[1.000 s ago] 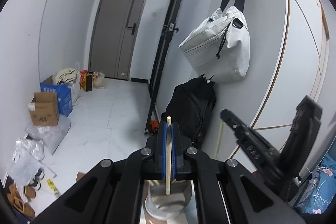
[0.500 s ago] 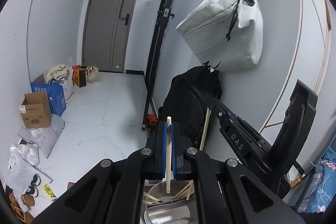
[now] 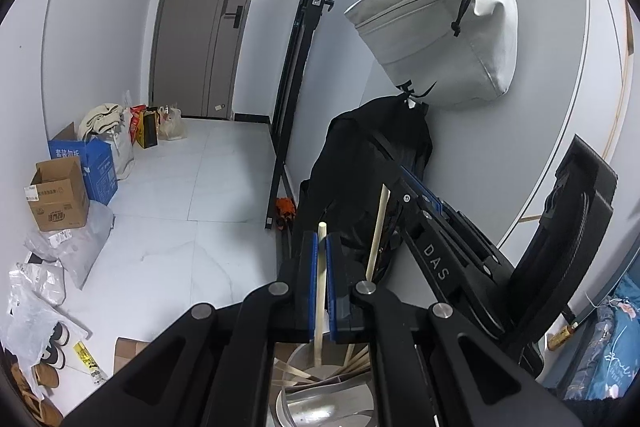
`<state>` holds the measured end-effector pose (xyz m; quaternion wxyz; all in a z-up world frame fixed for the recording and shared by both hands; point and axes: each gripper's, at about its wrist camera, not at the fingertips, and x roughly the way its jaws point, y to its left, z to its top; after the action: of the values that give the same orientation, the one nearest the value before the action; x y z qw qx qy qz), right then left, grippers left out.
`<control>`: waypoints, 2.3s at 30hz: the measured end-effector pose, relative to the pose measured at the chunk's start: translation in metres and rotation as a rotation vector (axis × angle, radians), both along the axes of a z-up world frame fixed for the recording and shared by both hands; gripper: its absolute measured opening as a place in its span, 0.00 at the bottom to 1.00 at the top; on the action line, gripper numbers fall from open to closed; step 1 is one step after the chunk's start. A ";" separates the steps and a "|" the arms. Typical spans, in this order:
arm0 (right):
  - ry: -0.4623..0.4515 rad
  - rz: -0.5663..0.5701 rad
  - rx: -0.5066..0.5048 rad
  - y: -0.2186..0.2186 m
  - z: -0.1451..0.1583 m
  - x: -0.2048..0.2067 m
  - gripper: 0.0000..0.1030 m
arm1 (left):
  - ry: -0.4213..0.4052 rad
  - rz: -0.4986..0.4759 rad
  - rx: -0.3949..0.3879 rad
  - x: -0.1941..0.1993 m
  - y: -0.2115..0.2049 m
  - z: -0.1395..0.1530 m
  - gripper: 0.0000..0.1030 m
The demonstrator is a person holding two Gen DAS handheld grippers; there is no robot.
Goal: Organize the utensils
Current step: 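Open both grippers above the white holder to drop the chopsticks in, then lower both open grippers to the last chopsticks on the mat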
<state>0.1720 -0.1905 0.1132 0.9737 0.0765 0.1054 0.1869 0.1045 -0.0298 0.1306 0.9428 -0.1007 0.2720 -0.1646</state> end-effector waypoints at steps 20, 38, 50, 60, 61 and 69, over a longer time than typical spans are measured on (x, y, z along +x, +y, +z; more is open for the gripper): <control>0.009 0.052 -0.043 -0.005 -0.012 -0.006 0.06 | 0.021 -0.017 -0.010 0.003 -0.002 -0.013 0.00; 0.196 0.153 -0.020 -0.032 -0.039 -0.022 0.12 | 0.170 -0.169 -0.062 0.013 -0.008 -0.038 0.00; 0.239 0.092 0.150 -0.086 -0.012 -0.052 0.58 | 0.186 -0.143 -0.109 -0.008 0.008 -0.020 0.35; 0.253 0.061 0.114 -0.103 -0.012 -0.108 0.75 | 0.135 -0.018 0.002 -0.055 0.010 -0.010 0.72; 0.252 0.060 0.112 -0.102 -0.014 -0.113 0.79 | 0.128 0.001 0.014 -0.059 0.010 -0.010 0.73; 0.284 0.092 0.022 -0.086 -0.031 -0.156 0.88 | 0.055 0.082 0.062 -0.097 0.014 -0.012 0.79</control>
<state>0.0158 -0.2762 0.0827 0.9386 0.1082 0.2432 0.2195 0.0073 -0.0162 0.1182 0.9436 -0.0868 0.2983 -0.1146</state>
